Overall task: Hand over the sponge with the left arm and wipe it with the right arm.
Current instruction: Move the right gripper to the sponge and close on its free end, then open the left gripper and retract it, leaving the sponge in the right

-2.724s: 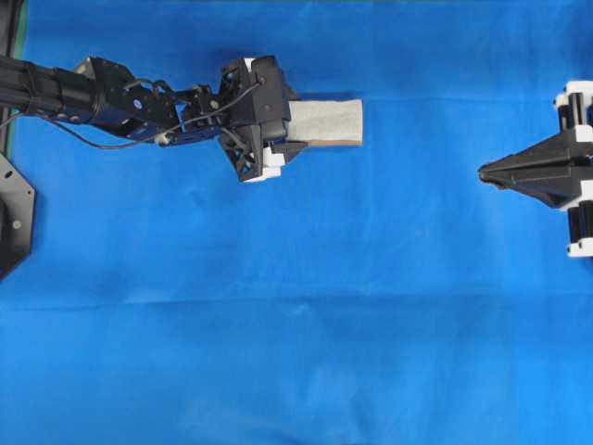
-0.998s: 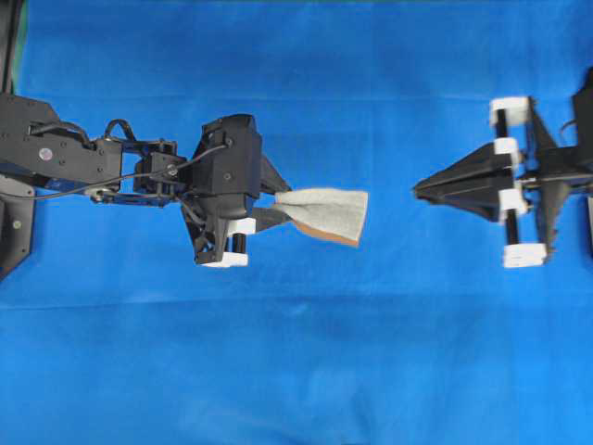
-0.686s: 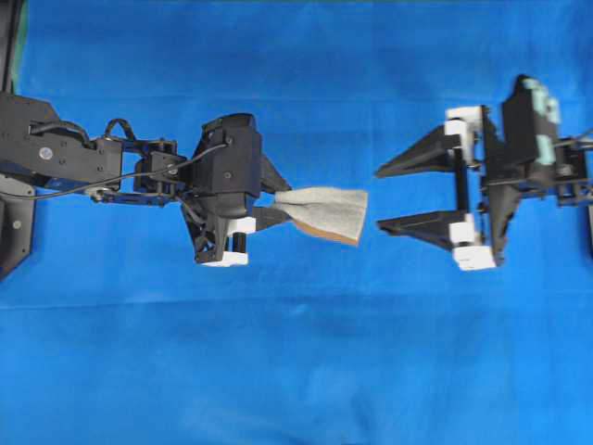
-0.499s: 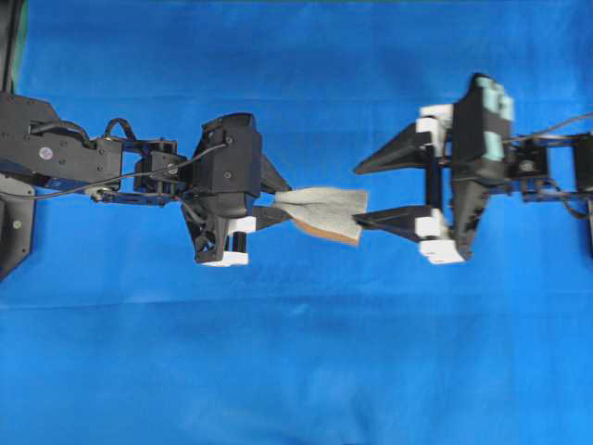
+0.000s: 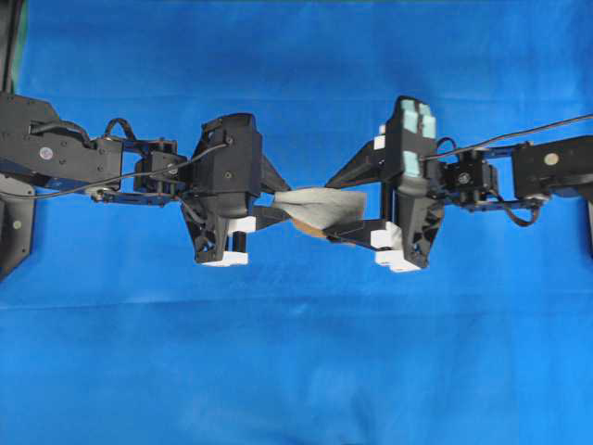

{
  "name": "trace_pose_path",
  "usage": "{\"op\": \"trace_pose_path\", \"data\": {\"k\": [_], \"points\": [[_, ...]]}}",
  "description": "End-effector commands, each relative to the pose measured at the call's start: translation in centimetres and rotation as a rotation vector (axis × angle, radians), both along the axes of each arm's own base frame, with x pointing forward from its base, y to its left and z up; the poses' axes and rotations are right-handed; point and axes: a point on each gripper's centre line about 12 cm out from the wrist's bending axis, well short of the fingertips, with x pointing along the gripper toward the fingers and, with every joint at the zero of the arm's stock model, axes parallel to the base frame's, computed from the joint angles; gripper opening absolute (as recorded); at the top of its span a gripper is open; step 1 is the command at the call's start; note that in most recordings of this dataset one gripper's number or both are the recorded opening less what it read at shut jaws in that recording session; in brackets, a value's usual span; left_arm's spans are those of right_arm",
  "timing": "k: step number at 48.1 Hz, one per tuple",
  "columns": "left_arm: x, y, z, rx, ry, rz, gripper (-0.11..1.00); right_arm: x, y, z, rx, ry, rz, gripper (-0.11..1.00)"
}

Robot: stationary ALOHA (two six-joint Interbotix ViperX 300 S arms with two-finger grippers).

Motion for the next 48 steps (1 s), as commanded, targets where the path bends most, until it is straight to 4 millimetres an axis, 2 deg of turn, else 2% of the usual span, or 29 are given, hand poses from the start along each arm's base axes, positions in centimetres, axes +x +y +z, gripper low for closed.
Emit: {"op": "trace_pose_path", "data": {"k": [1, 20, 23, 31, 40, 42, 48], "points": [[-0.1, 0.0, 0.9, 0.002, -0.026, -0.001, 0.23, 0.7, -0.2, 0.7, 0.005, -0.020, -0.010, 0.72], [-0.2, 0.0, 0.9, 0.003, -0.032, -0.001, 0.23, 1.0, -0.2, 0.2, -0.008, -0.003, -0.002, 0.70], [-0.2, 0.0, 0.9, 0.003, -0.032, -0.001, 0.23, 0.9, -0.2, 0.1, -0.017, 0.005, 0.004, 0.63], [0.0, 0.0, 1.0, 0.003, -0.044, -0.001, 0.21, 0.8, -0.2, -0.1, -0.033, 0.033, 0.015, 0.29], [0.0, 0.0, 1.3, 0.004, -0.058, -0.001, 0.21, 0.6, -0.2, -0.1, -0.034, 0.056, 0.016, 0.27], [0.0, 0.0, 1.3, 0.005, -0.060, -0.001, 0.26, 0.5, -0.2, -0.1, -0.034, 0.059, 0.016, 0.27], [-0.7, 0.0, 1.9, 0.018, -0.073, -0.009, 0.61, 0.0, -0.2, 0.2, -0.034, 0.074, 0.016, 0.27]]}}
